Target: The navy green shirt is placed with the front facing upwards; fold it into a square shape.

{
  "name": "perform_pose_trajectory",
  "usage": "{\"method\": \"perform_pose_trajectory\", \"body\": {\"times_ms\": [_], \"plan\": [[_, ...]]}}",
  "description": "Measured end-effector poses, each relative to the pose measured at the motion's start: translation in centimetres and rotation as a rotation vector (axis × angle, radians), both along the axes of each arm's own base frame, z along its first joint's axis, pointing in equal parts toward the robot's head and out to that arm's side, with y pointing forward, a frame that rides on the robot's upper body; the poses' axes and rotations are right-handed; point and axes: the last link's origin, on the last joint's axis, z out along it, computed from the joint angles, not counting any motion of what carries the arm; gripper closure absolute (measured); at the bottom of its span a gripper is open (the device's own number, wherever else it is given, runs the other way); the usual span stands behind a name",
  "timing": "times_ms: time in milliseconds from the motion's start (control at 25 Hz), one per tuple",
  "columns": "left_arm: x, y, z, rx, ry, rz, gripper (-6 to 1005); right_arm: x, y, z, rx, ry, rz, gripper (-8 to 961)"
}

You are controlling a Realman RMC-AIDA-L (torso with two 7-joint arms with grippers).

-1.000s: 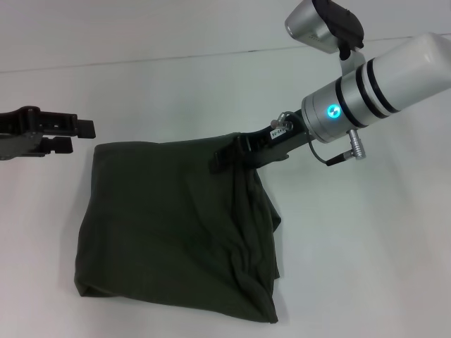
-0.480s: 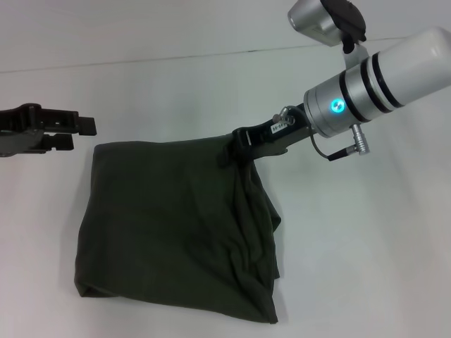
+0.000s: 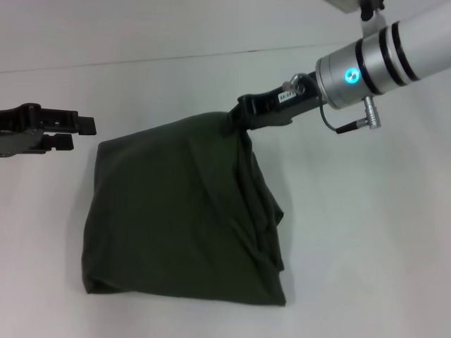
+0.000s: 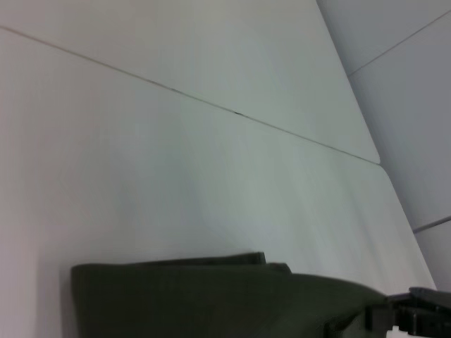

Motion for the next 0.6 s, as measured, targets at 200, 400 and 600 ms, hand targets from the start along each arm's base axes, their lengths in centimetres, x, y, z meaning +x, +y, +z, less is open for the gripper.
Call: {"method": "perform_pose_trajectory", "body": {"times_ms": [200,400,600], "plan": [[-0.1,-0.1,0.0,-0.001,-0.001,0.003,371,0.0,0.4,0.4,0.03,0.004,-0.003,859],[-0.1,0.0,0.1,0.005,-0.004,0.007,371,-0.2,1.0,1.0,0.078,0.042,-0.012,856],[-0.2,0.0,0.1,0.006,-0.006,0.007,371,0.6,1.8,1.1,0.144,0.019,-0.028,853]]}}
